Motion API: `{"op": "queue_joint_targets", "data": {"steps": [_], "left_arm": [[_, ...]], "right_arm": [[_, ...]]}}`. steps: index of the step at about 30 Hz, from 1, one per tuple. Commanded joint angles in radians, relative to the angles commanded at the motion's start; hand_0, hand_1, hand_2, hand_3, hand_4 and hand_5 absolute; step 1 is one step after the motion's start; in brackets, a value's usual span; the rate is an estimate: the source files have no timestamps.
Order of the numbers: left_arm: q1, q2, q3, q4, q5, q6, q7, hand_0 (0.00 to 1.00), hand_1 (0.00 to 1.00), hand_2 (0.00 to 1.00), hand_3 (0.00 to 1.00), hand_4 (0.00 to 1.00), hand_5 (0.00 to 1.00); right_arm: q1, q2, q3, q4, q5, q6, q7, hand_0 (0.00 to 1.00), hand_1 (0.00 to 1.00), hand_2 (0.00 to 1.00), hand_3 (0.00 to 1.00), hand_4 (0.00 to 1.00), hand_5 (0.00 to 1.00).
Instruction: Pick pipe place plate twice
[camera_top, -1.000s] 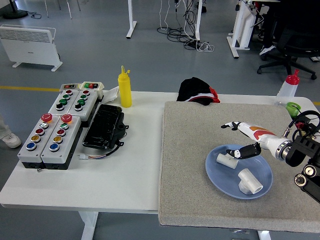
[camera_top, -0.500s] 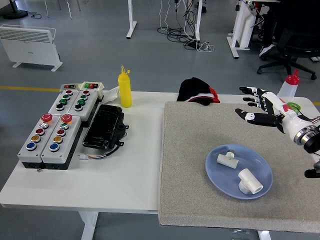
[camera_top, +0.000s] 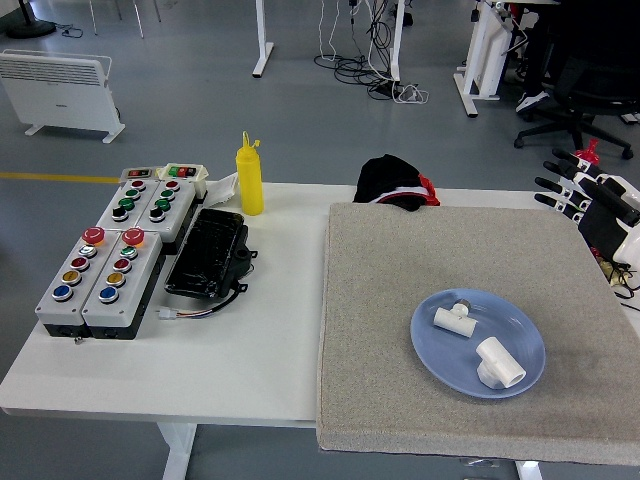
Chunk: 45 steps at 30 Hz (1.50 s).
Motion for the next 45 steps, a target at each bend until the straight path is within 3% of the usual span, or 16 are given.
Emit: {"op": "queue_joint_targets", "data": {"steps": [3,7,19,31,45], "left_arm": [[0.001,0.0,0.001,0.0,-0.004,0.0,-0.002,0.705,0.674,0.666,0.67,0.485,0.998],[0.005,0.0,-0.006,-0.001,0.001,-0.001,0.001,0.704,0.674,0.665,0.67,0.485,0.998],[0.005,0.0,-0.004,-0.001,-0.005,-0.002,0.0,0.704,0.674,0.667,0.67,0.485,0.998],[0.007,0.001,-0.009,-0.001,0.005,-0.003,0.001,0.705,0.673,0.665,0.67,0.486,0.998],[-0.003,0.003,-0.011,0.0,0.012,-0.005,0.0,0.705,0.673,0.665,0.669,0.487,0.998]], "right_arm": [[-0.007,-0.003,0.006,-0.003,0.13,0.0,-0.001,0.829,0.793,0.857,0.862,0.596,0.508],[0.001,0.04,-0.014,-0.029,0.255,-0.013,0.015,0.807,0.781,0.835,0.833,0.6,0.5],[-0.01,0.119,-0.016,-0.062,0.263,-0.001,0.043,0.804,0.778,0.828,0.836,0.57,0.528],[-0.03,0.117,0.01,-0.073,0.238,0.007,0.066,0.819,0.783,0.832,0.833,0.561,0.538],[-0.089,0.073,0.11,-0.098,0.21,0.026,0.118,0.836,0.796,0.841,0.832,0.552,0.557]]}}
